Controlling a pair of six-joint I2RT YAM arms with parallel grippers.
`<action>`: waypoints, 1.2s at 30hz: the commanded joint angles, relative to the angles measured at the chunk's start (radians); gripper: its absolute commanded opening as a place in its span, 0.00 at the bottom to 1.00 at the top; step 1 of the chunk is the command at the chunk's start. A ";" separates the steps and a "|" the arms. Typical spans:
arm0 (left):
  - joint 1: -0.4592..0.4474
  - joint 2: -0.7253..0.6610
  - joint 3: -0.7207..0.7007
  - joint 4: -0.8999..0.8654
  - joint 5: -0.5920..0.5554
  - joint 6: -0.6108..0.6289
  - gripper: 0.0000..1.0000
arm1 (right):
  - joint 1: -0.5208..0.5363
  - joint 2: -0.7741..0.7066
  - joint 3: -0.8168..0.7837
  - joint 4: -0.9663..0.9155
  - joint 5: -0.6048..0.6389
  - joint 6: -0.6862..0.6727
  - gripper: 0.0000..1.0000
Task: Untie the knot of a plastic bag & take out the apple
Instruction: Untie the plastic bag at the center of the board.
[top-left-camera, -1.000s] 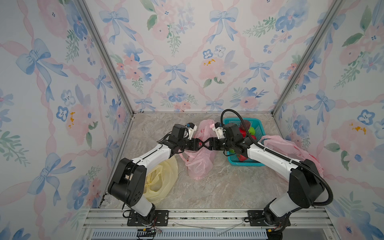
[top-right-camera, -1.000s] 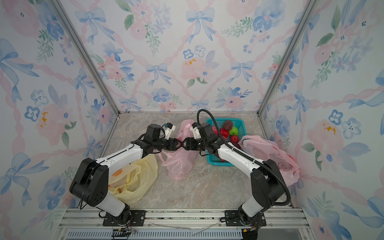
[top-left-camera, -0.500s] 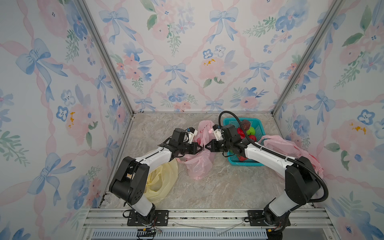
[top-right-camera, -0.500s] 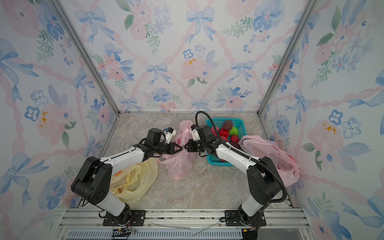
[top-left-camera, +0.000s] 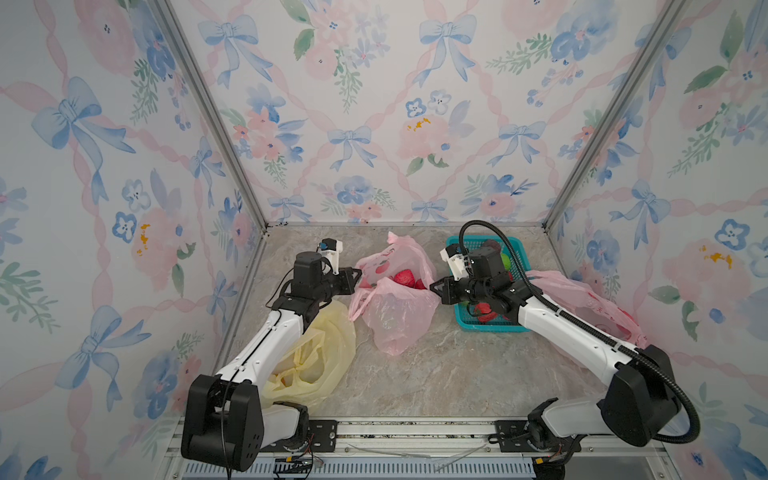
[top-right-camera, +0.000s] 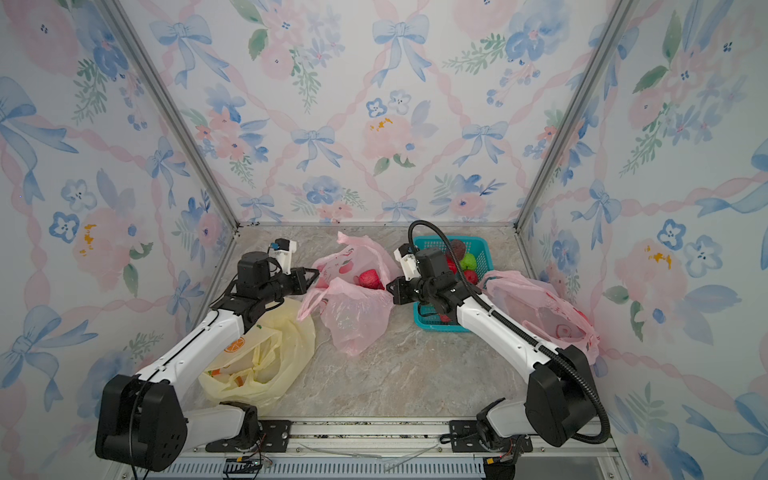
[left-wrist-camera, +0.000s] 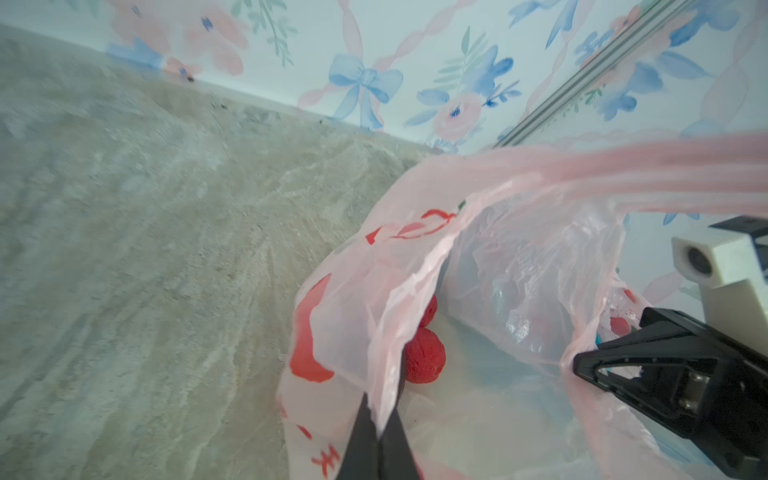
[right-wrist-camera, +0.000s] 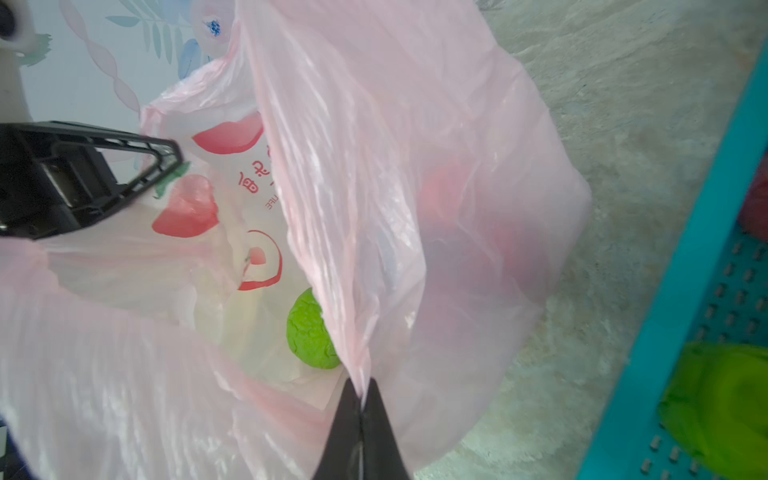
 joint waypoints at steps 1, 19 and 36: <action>0.068 -0.081 -0.051 -0.109 -0.020 0.041 0.00 | -0.041 -0.016 -0.039 0.004 0.016 -0.080 0.00; 0.034 -0.123 -0.192 -0.068 -0.018 -0.029 0.00 | -0.011 -0.030 -0.018 0.156 -0.158 -0.115 0.53; 0.009 -0.162 0.003 -0.283 -0.035 0.050 0.61 | 0.224 0.030 0.090 -0.023 0.127 -0.135 0.45</action>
